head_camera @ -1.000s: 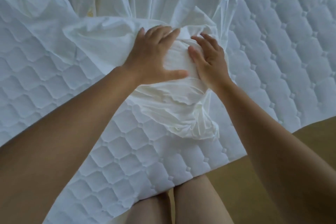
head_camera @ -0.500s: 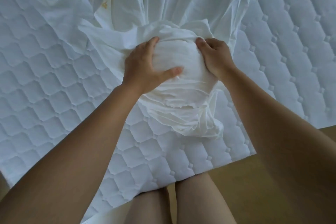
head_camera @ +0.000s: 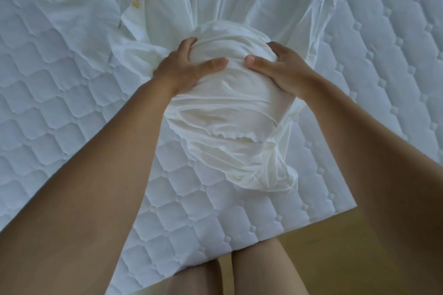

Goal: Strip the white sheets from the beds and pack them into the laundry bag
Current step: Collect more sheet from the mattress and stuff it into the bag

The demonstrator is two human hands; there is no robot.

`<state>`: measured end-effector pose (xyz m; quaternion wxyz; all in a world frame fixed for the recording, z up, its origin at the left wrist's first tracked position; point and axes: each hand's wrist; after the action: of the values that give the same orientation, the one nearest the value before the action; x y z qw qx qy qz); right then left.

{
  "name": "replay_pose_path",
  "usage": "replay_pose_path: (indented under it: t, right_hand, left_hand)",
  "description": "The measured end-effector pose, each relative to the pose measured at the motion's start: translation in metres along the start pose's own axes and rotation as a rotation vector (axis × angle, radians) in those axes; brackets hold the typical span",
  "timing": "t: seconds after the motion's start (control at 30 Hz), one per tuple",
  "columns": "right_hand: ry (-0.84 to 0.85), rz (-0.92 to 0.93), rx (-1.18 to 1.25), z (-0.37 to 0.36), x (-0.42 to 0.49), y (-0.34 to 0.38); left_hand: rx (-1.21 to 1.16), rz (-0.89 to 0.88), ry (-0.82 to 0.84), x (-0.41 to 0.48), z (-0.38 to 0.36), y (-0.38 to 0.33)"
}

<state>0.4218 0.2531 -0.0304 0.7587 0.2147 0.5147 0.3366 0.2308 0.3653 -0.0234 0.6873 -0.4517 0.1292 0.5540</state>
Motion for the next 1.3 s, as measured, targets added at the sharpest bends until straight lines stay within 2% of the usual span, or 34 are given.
replay_pose_path:
  t: [0.17, 0.3, 0.4, 0.47, 0.5, 0.53, 0.57, 0.6, 0.63, 0.7, 0.73, 0.8, 0.83, 0.9, 1.0, 1.17, 1.23, 1.3]
  right_hand:
    - [0.053, -0.061, -0.039, -0.01, 0.002, 0.005]
    - [0.198, -0.111, -0.127, -0.035, 0.003, 0.016]
    - [0.371, -0.161, -0.179, -0.068, -0.004, 0.016]
    - [0.416, -0.149, -0.239, -0.09, -0.011, 0.017]
    - [0.399, -0.13, -0.257, -0.097, -0.014, 0.017]
    - [0.376, -0.118, -0.263, -0.101, -0.016, 0.017]
    - [0.359, -0.108, -0.26, -0.102, -0.017, 0.016]
    - [0.342, -0.1, -0.26, -0.101, -0.019, 0.015]
    - [0.317, -0.09, -0.26, -0.1, -0.021, 0.014]
    - [0.196, -0.057, -0.248, -0.098, -0.024, 0.012]
    - [0.072, -0.047, -0.22, -0.099, -0.025, 0.008]
    - [-0.199, -0.101, -0.086, -0.098, -0.031, -0.002]
    - [-0.284, -0.128, -0.003, -0.095, -0.04, -0.01]
    - [-0.334, -0.149, 0.105, -0.09, -0.072, -0.032]
    - [-0.186, -0.155, 0.229, -0.091, -0.144, -0.062]
    - [-0.045, -0.004, 0.028, -0.119, -0.201, -0.064]
    - [0.002, 0.048, 0.06, -0.126, -0.195, -0.048]
    - [-0.132, 0.144, 0.123, -0.132, -0.181, -0.03]
  left_hand:
    - [-0.013, 0.068, 0.031, -0.02, -0.004, 0.018]
    - [-0.046, 0.227, 0.056, -0.053, -0.012, 0.055]
    - [-0.053, 0.361, 0.146, -0.088, -0.02, 0.086]
    - [-0.045, 0.441, 0.126, -0.112, -0.026, 0.097]
    - [0.036, 0.425, 0.056, -0.125, -0.03, 0.098]
    - [0.143, 0.32, -0.072, -0.138, -0.037, 0.095]
    - [0.204, 0.141, -0.196, -0.149, -0.045, 0.084]
    - [0.222, -0.037, -0.228, -0.159, -0.053, 0.067]
    - [0.275, -0.188, -0.168, -0.166, -0.062, 0.051]
    - [0.504, -0.351, 0.007, -0.169, -0.084, 0.032]
    - [0.576, -0.424, -0.018, -0.165, -0.092, 0.032]
    - [0.575, -0.533, -0.182, -0.152, -0.094, 0.041]
    - [0.544, -0.555, -0.242, -0.145, -0.09, 0.045]
    - [0.481, -0.571, -0.252, -0.133, -0.08, 0.048]
    - [0.397, -0.55, -0.243, -0.123, -0.062, 0.04]
    - [0.33, -0.44, -0.145, -0.112, -0.037, 0.03]
    - [0.287, -0.424, -0.126, -0.105, -0.025, 0.03]
    - [0.164, -0.342, -0.049, -0.094, -0.008, 0.03]
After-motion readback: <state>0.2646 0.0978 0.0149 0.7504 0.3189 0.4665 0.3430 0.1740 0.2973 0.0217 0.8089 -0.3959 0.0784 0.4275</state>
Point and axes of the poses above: each hand's wrist, its own x-axis towards the middle knuckle, its own z-axis out of the back of the hand, y = z × x, and after that the axes turned 2 degrees about -z, right-handed
